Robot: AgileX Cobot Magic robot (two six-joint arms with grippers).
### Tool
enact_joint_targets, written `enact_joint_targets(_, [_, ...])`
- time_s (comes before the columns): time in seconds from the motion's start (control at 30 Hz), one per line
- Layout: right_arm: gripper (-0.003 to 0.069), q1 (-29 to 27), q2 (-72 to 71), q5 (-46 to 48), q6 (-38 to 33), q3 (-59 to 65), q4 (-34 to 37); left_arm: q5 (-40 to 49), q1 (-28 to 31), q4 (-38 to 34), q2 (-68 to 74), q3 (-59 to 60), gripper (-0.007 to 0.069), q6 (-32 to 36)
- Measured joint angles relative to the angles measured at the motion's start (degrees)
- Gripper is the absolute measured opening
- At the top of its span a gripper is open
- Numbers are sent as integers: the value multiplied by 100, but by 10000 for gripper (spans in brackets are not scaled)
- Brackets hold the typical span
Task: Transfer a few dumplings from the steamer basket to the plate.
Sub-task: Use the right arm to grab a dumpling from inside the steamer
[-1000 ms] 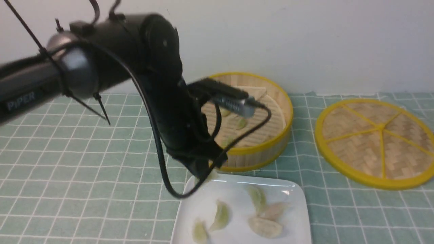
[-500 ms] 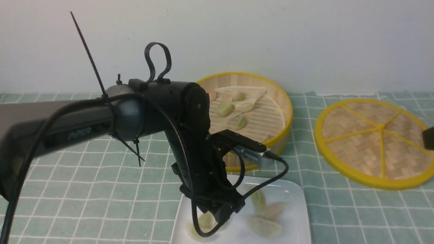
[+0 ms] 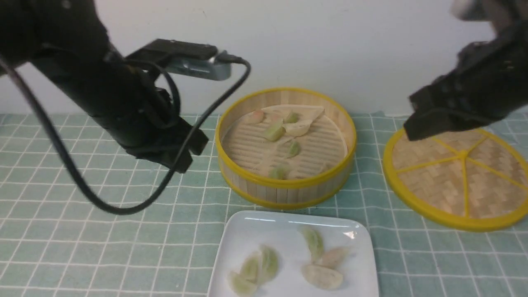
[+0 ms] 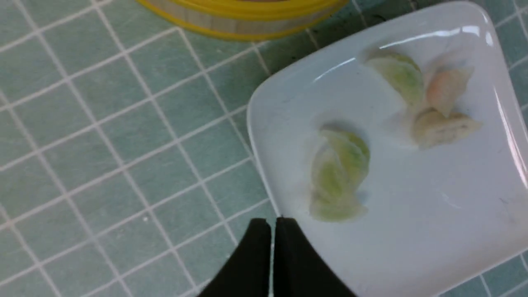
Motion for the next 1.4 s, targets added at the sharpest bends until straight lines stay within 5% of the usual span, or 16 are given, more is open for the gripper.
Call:
enact_joint_targets(0.13, [18, 429, 967, -13, 359, -743, -464, -267, 273, -8, -673, 773, -6, 5])
enact_joint_targets(0.33, [151, 809, 2387, -38, 498, -2018, -573, -540, 464, -13, -1459, 1744, -6, 5])
enact_joint_targets(0.57, [459, 922, 3864, -50, 1128, -3300, -595, -563, 464, 36, -1729, 2078, -6, 5])
enact_joint_targets(0.77, [591, 922, 4698, -80, 1764, -3831, -598, -559, 464, 53, -1732, 2078, -6, 11])
enact_joint_targets(1.03, [575, 922, 5279, -134, 1948, -3919, -558, -559, 464, 128, -1738, 2078, -6, 17])
enact_joint_targets(1.2, [326, 940, 5300, -166, 1811, -3957, -614, -559, 464, 210, -1738, 2078, -6, 17])
enact_joint_targets(1.3, [256, 940, 5187, -140, 1703, -3957, -727, -559, 464, 210, -1738, 2078, -6, 17])
enact_joint_targets(1.33, [161, 940, 5070, -129, 1690, -3944, -802, -559, 464, 210, -1738, 2078, -6, 17])
enact_joint_targets(1.4, [152, 940, 4806, -122, 1650, -3925, -856, -559, 464, 210, -1738, 2078, -6, 17])
